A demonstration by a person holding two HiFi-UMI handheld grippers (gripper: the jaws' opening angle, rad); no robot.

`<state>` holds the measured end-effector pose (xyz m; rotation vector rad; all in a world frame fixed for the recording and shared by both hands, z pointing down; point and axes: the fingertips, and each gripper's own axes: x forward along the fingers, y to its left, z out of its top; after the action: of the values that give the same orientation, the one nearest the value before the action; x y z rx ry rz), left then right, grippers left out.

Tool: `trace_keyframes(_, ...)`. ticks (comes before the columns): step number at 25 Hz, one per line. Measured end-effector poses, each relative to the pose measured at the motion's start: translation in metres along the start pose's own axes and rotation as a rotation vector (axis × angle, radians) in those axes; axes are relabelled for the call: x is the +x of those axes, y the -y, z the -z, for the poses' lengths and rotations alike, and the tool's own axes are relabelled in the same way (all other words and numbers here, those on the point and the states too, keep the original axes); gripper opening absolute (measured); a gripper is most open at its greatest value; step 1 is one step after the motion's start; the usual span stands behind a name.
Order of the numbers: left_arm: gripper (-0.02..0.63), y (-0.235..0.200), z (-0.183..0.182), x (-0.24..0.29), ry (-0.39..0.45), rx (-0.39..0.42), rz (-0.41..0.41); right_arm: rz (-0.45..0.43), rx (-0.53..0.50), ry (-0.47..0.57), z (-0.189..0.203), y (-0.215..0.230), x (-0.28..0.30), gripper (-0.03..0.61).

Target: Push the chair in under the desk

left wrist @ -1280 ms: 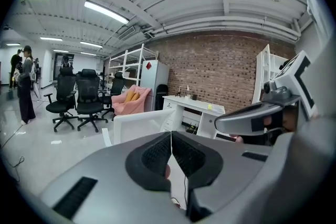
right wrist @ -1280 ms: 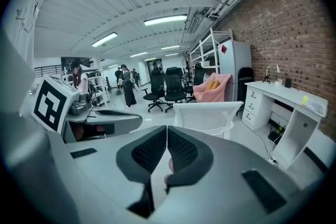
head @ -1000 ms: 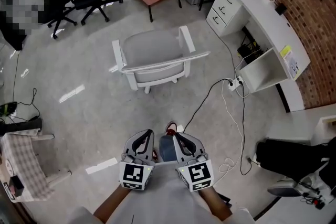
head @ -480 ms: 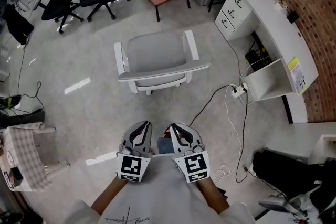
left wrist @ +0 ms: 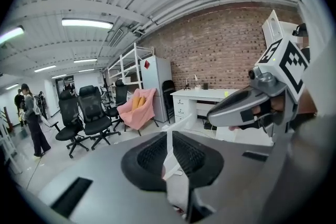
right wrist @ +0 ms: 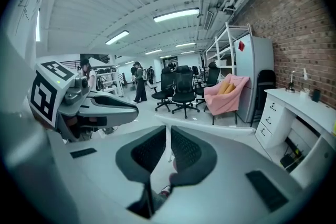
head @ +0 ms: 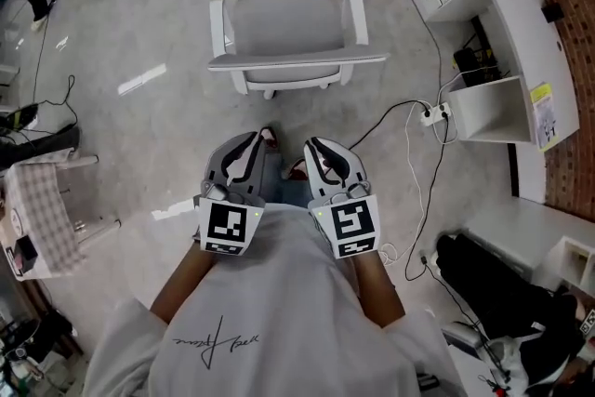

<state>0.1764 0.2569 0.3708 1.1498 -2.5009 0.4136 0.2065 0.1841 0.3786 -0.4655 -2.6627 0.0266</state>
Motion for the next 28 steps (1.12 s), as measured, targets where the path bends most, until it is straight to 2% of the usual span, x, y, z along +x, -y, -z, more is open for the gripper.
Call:
trace_keyframes(7, 0.078, -0.025, -0.001, 0.033, -0.029, 0.024, 0.004, -0.003, -0.074, -0.041, -0.01, 0.02, 0.028, 0.04)
trace_keyframes(12, 0.122, -0.048, 0.001, 0.06, -0.09, 0.138, -0.007, -0.023, -0.132, -0.096, -0.014, 0.039, 0.052, 0.097)
trace_keyframes(20, 0.147, -0.078, 0.015, 0.105, -0.199, 0.302, 0.024, -0.052, -0.234, -0.201, -0.018, 0.066, 0.098, 0.137)
trace_keyframes(24, 0.152, -0.089, 0.027, 0.125, -0.261, 0.389, 0.081, -0.048, -0.278, -0.287, -0.016, 0.08, 0.115, 0.163)
trace_keyframes(28, 0.152, -0.098, 0.038, 0.14, -0.296, 0.418, 0.147, -0.066, -0.304, -0.351, -0.012, 0.087, 0.132, 0.175)
